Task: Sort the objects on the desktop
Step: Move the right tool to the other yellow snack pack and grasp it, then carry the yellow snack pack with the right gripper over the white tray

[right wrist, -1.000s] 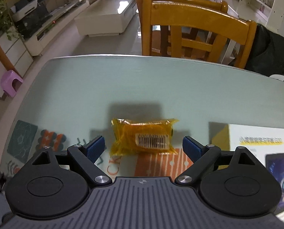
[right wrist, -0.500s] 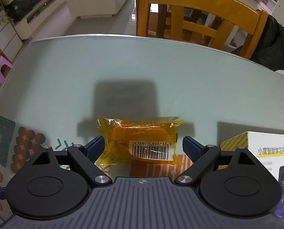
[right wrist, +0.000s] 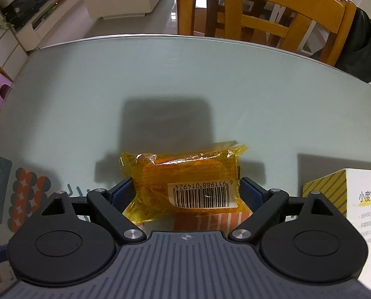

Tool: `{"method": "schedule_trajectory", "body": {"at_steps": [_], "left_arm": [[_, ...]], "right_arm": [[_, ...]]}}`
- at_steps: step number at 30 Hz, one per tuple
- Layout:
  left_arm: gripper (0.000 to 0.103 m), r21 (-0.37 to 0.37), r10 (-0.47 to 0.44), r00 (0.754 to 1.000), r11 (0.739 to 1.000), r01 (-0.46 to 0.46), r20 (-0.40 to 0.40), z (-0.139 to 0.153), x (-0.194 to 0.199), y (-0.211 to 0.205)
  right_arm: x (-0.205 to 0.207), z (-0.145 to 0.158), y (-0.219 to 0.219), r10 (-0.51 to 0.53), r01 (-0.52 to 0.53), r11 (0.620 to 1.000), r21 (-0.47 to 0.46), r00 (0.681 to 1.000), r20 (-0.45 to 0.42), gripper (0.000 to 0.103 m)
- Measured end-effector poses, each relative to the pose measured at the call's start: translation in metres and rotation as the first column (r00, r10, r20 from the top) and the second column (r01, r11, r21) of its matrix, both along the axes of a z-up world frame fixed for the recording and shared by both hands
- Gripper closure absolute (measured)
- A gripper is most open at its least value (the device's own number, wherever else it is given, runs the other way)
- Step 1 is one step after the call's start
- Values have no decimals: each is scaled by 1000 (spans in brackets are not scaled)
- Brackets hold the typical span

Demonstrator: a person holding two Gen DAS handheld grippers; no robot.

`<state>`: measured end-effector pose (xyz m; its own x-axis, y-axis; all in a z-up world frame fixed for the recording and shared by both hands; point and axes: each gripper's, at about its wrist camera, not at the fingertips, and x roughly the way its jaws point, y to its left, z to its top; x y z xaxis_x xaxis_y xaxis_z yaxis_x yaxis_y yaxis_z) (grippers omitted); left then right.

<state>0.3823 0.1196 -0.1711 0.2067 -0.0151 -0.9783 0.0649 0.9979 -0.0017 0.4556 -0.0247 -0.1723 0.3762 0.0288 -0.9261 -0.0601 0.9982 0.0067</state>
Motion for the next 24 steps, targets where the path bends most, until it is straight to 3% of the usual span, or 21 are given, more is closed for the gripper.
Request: {"method": "schedule_trajectory", "body": {"at_steps": [11,12,24], "left_arm": [[0,53,29,998,998,-32,52,16,25,25],[0,55,31,998,998,-34,57,19,26,26],[0,41,8,998,999,-10,67,30,14,20]], "right_arm": [[-16,0,2,34,-34,999,-1,998,55,0],[-19,2,2,34,-34,999,-1,997,65,9],[-49,33,14,38,-35,999,-29,989,141,14]]}}
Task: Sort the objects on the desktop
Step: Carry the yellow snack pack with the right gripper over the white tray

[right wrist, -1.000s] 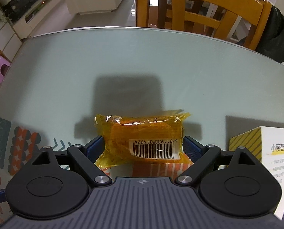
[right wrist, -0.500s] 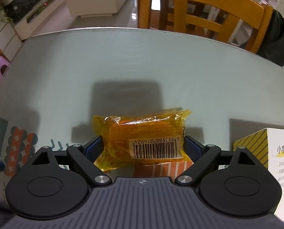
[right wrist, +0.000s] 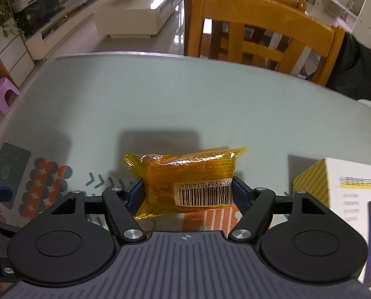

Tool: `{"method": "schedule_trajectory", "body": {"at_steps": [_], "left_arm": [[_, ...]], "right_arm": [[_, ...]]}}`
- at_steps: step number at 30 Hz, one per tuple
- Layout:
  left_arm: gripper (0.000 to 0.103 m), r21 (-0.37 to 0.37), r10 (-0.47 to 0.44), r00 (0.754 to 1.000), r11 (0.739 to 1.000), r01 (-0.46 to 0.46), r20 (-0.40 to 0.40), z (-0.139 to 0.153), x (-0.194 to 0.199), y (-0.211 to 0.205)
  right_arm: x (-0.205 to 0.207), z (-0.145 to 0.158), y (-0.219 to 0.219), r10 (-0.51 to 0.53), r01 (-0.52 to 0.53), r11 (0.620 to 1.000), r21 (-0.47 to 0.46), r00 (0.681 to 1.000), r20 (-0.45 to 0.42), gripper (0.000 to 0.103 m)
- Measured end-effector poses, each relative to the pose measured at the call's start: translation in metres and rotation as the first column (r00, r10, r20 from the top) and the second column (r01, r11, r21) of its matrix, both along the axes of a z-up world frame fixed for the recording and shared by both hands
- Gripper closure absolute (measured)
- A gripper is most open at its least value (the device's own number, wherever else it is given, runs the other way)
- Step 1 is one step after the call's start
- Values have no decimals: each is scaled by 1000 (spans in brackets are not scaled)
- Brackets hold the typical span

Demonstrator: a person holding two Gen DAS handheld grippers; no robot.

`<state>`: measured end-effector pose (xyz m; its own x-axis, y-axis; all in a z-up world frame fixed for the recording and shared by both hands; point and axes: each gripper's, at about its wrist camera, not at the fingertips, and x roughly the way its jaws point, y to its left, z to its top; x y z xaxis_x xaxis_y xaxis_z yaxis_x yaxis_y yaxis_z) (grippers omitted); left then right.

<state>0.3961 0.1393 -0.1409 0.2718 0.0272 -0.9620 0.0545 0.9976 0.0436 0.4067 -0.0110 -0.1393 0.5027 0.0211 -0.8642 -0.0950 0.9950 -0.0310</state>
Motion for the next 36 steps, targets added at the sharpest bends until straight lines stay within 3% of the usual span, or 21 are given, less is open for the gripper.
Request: {"method": "schedule_trajectory", "body": {"at_steps": [15,36], "left_arm": [[0,-6,-39,998,999,40,46,33,-48,-17],[0,33,-44,995,999,41,95,75,-179,-78]], "right_arm": [[-56,60,-12,-39,41,999,-26,996,78,14],[-181,106,-77,-76,68,996,49,983,170,14]]}}
